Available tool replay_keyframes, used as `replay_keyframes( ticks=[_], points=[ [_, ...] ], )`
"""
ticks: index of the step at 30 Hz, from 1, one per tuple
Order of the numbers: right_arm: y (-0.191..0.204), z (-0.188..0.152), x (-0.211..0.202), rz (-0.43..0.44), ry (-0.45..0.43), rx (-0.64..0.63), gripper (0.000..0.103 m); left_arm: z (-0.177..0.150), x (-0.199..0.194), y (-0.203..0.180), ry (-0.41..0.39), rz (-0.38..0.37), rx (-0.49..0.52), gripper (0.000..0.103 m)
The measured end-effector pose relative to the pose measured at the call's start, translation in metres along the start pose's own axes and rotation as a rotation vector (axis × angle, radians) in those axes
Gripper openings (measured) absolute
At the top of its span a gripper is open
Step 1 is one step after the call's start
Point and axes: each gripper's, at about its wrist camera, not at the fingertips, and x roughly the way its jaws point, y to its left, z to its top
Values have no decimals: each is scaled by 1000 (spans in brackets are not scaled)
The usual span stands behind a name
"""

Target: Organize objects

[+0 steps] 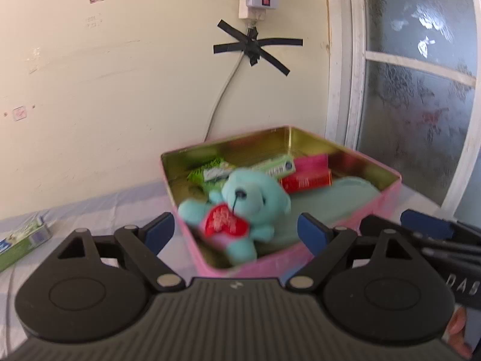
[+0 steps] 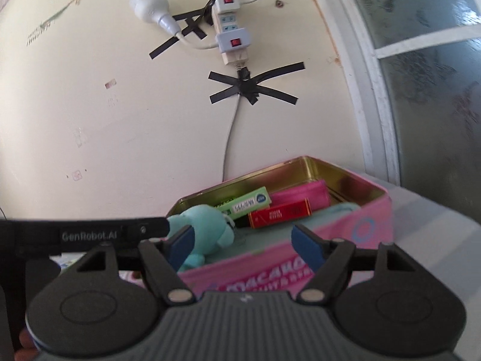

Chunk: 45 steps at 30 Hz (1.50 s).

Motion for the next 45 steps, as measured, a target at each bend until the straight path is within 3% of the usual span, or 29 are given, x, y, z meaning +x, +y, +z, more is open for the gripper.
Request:
replay_keyframes(
  ticks=[15, 26, 45],
  points=[
    [24, -35, -30, 22, 111, -9, 74, -58, -18, 18, 124, 43, -41, 91],
    [46, -42, -37, 41, 130, -19, 74, -85, -28, 45, 151, 73, -76, 91],
    [98, -65, -4, 84, 256, -114, 74, -107, -22, 121, 193, 167, -155, 91]
  ],
)
